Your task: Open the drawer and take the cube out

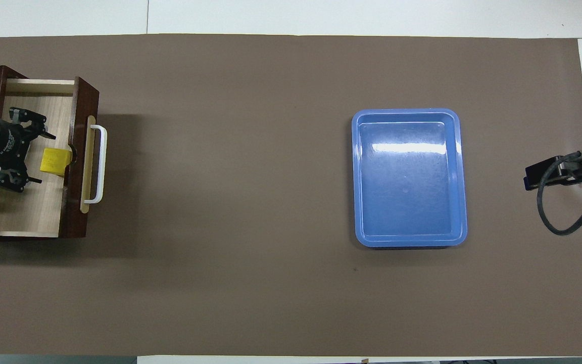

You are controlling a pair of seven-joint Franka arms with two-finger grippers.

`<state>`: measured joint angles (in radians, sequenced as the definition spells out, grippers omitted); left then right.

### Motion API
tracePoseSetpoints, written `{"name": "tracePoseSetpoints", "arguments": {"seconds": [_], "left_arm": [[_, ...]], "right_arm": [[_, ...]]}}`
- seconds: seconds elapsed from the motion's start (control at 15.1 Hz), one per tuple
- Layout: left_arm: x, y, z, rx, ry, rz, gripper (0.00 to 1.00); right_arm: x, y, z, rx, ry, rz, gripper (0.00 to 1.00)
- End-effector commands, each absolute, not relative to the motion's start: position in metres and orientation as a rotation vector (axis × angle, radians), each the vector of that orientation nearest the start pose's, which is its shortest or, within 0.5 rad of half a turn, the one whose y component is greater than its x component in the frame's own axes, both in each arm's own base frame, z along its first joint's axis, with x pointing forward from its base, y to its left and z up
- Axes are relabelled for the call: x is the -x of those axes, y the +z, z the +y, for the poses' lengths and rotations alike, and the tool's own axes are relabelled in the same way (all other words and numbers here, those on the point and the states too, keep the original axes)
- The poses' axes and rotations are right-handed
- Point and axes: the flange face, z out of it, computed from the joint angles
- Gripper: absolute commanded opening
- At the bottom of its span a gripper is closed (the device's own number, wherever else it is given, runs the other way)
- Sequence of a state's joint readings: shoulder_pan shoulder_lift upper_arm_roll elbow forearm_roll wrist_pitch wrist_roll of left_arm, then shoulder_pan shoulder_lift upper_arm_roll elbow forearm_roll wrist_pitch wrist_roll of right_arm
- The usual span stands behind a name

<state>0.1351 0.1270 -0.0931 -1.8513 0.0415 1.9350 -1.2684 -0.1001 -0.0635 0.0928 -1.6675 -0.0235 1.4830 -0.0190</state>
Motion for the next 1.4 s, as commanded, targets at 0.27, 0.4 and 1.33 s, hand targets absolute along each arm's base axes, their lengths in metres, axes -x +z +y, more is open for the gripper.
{"name": "tracePoseSetpoints", "arguments": {"seconds": [0.27, 0.4, 1.33], "left_arm": [[-0.583, 0.444, 0.026, 2.468, 0.025, -1.896, 0.99], [-0.583, 0.444, 0.026, 2.466, 0.024, -1.897, 0.76], [-0.618, 0.566, -0.044, 2.418, 0.029, -1.972, 0.0]], "right_arm": [[-0.522, 0.608, -0.007, 3.169, 0.21, 0.017, 1.0], [-0.522, 0.608, -0.007, 3.168, 0.21, 0.017, 1.0], [-0.521, 0.607, -0.003, 3.164, 0.212, -0.005, 1.0]]}}
